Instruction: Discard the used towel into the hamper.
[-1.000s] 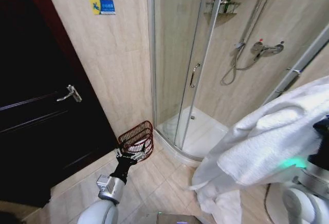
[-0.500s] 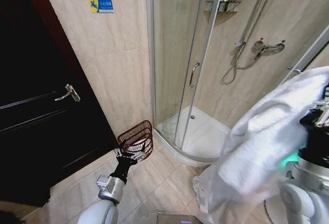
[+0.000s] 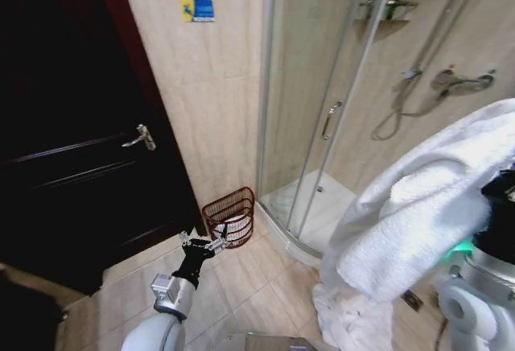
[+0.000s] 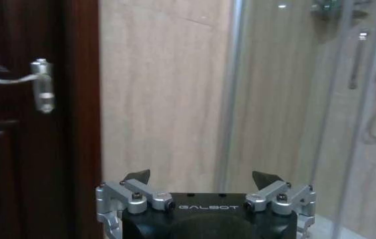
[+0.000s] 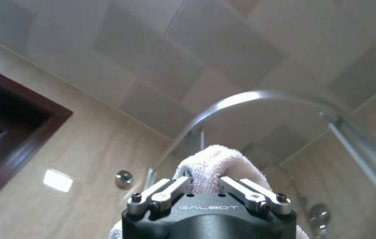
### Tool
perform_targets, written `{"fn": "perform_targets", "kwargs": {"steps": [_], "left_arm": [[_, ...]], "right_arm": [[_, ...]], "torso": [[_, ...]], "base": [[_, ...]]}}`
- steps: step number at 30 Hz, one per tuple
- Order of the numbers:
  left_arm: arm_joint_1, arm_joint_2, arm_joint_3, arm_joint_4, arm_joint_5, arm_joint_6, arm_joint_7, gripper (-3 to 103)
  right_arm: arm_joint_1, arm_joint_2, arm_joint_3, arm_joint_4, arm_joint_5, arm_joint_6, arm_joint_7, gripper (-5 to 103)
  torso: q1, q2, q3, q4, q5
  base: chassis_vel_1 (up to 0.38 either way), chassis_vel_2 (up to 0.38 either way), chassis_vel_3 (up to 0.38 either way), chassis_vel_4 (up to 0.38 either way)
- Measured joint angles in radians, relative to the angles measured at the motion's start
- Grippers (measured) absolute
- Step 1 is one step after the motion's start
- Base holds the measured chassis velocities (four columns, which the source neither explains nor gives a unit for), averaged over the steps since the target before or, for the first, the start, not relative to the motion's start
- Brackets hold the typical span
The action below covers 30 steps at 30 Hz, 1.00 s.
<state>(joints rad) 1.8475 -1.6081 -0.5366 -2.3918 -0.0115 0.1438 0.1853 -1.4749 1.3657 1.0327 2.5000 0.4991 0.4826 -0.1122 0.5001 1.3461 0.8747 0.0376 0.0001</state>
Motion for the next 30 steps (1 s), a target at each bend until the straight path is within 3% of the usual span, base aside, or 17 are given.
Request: {"fn": "perform_targets", "kwargs": {"steps": [17, 30], "left_arm": [[0.0, 0.0, 0.0, 0.0, 0.0, 0.0, 0.0, 100], [0.0, 0.0, 0.0, 0.0, 0.0, 0.0, 0.0, 100]], "right_arm": [[0.009, -0.03, 0.012, 0.0, -0.009, -0.054, 0.034, 5], [0.007, -0.028, 0.013, 0.0, -0.007, -0.046, 0.034, 5]], "torso": [[-0.01, -0.023, -0.013, 0.0001, -0.0001], [-0.015, -0.031, -0.017, 0.0003, -0.0001]], "base": [[0.125, 0.12, 0.128, 0.125], [0.112, 0.121, 0.119, 0.123]]}}
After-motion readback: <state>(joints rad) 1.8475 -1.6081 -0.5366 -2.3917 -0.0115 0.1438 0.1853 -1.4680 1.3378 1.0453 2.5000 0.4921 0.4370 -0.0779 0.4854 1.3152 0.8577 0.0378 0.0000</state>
